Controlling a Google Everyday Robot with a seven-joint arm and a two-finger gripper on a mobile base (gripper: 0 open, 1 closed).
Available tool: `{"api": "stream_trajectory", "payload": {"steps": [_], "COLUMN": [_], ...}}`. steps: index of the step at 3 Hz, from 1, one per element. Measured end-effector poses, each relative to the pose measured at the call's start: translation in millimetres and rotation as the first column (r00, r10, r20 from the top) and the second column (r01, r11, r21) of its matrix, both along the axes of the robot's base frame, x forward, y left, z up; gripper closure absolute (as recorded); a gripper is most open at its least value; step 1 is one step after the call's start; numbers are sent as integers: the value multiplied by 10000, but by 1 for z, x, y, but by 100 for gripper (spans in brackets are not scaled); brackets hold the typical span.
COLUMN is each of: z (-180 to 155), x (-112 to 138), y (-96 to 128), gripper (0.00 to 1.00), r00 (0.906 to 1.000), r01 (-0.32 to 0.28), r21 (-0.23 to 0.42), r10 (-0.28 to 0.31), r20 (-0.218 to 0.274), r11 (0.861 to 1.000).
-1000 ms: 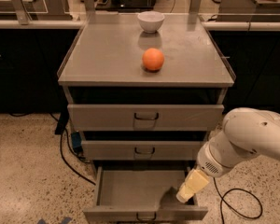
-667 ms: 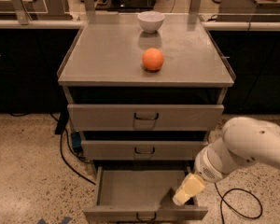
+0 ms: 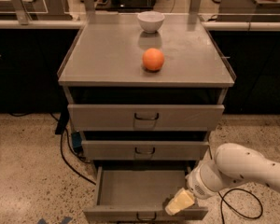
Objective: Close bottom drawer
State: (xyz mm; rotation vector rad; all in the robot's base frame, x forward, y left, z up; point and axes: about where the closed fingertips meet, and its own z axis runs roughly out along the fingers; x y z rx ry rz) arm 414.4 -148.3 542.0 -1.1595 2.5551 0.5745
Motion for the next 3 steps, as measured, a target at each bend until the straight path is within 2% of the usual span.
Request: {"api": "stream_trajectory", "payload": {"steps": [2,3], "z": [2,-47], "x": [0,-25], "y": [1,11], "gripper": [66,89], "r00": [9999,9974], "r01": [81,576], "r21": [110,225], "r10": [-82,-566], "r20": [91,-443], "r11": [9999,9981]}}
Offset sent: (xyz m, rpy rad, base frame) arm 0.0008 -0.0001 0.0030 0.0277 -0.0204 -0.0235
